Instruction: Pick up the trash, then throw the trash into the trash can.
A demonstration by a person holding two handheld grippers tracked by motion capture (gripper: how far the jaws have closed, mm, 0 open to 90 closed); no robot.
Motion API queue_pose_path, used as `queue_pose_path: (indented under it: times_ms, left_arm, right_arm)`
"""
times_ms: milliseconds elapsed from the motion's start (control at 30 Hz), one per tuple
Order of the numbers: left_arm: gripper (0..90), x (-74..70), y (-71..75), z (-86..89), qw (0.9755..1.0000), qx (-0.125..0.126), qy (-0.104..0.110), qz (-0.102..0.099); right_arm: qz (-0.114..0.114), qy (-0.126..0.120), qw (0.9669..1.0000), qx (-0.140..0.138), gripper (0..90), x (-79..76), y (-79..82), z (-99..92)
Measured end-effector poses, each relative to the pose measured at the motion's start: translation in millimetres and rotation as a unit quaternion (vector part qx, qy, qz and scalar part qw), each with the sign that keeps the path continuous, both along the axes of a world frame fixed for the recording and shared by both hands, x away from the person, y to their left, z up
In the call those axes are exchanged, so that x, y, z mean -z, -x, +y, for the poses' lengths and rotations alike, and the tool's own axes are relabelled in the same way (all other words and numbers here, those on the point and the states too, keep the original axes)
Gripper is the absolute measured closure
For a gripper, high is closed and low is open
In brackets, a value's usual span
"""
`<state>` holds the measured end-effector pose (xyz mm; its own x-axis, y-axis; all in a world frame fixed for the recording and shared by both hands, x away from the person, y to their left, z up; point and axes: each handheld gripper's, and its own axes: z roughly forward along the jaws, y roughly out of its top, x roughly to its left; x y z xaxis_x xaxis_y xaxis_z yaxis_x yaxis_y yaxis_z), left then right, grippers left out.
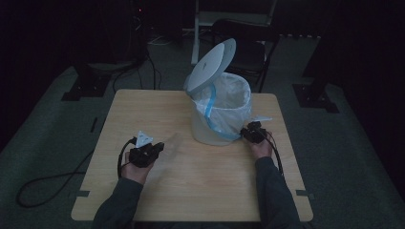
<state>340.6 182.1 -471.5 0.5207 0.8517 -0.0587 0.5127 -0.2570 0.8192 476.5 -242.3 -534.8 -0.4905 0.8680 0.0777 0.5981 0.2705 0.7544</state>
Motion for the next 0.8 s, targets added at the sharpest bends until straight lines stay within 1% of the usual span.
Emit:
queue_pose_path:
  times_ms: [200,500,667,800]
  left_arm:
    - [87.2,-7.7,-3.6,-5.0,1.0000,0.006,-0.002,-0.007]
    - [87.0,-20.7,-5.7,-7.7,0.9997,0.012,0.003,-0.021]
    - [87.1,-26.9,-6.5,-9.9,0.9992,0.024,0.019,-0.024]
    - [87.1,-32.9,-6.1,-11.6,0.9989,0.029,0.022,-0.030]
  right_arm:
    - [0.000,-0.001,1.0000,0.000,90.0,0.1,0.1,-0.2]
    - [0.001,-0.002,1.0000,-0.003,90.0,0.1,-0.6,-1.0]
    - [0.001,-0.002,1.0000,-0.003,90.0,0.1,-0.7,-1.2]
    - [0.001,-0.003,1.0000,-0.003,90.0,0.1,-0.7,-1.3]
